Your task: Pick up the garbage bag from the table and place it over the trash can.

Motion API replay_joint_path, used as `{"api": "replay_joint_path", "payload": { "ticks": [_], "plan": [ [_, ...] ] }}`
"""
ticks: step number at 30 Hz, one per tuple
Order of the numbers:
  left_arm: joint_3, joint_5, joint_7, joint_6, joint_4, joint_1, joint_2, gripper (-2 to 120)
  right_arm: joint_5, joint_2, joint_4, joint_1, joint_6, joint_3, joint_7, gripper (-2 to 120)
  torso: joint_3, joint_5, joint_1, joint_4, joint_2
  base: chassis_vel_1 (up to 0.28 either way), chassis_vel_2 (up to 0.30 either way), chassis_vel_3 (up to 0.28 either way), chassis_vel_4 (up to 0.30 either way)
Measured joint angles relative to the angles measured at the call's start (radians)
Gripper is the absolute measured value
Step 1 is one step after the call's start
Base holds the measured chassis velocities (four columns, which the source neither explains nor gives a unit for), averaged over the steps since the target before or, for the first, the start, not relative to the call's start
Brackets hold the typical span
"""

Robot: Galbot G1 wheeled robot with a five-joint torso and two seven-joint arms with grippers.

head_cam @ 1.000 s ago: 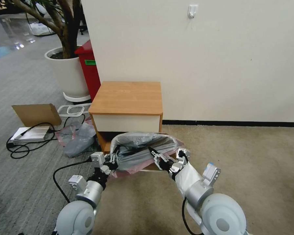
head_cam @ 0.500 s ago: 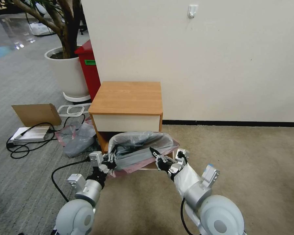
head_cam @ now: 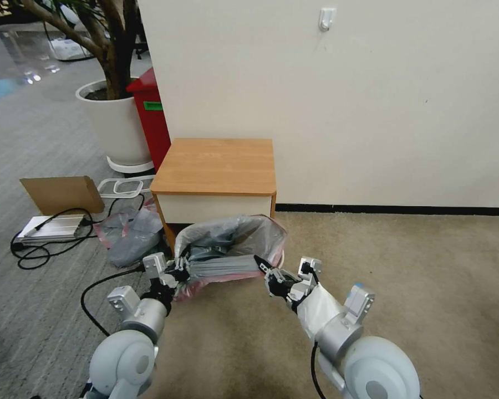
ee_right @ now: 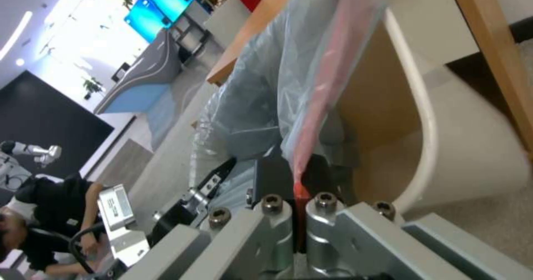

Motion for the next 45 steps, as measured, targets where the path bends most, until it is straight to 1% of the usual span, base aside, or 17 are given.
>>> {"api": "replay_joint_path", "payload": {
  "ticks": [5, 16, 24, 30, 39, 45],
  "plan": [
    [-0.003, -0.009, -0.010, 0.005, 0.002, -0.005, -0.003, 5, -0.023, -0.011, 0.003, -0.017, 0.001, 0.007, -0.013, 0, 0.000, 0.0000, 0.000, 0.0000, 0.000, 0.000, 0.000, 0.000, 0.000],
    [-0.014, -0.030, -0.022, 0.012, -0.003, -0.002, -0.019, 5, -0.093, -0.006, 0.003, -0.053, 0.011, 0.014, -0.040, 0, 0.000, 0.0000, 0.000, 0.0000, 0.000, 0.000, 0.000, 0.000, 0.000],
    [-0.029, -0.094, -0.030, 0.027, -0.019, 0.004, -0.019, 5, -0.167, 0.001, -0.030, -0.056, 0.039, 0.055, -0.062, 0, 0.000, 0.0001, 0.000, 0.0001, 0.000, 0.000, 0.000, 0.000, 0.000],
    [-0.033, -0.134, -0.048, 0.039, -0.022, 0.003, -0.021, 5, -0.196, 0.012, -0.039, -0.065, 0.050, 0.063, -0.062, 0, 0.000, -0.0002, 0.000, 0.0000, 0.000, 0.000, 0.000, 0.000, 0.000],
    [-0.029, -0.139, -0.051, 0.041, -0.022, 0.005, -0.025, 5, -0.222, 0.025, -0.046, -0.079, 0.050, 0.064, -0.054, 0, 0.000, 0.0000, 0.000, 0.0000, 0.000, 0.000, 0.000, 0.000, 0.000],
    [-0.025, -0.139, -0.051, 0.041, -0.027, 0.007, -0.029, 5, -0.320, 0.037, -0.048, -0.103, 0.047, 0.049, -0.047, 0, 0.000, 0.0000, 0.000, 0.0000, 0.000, 0.000, 0.000, 0.000, 0.000]
  ]
}}
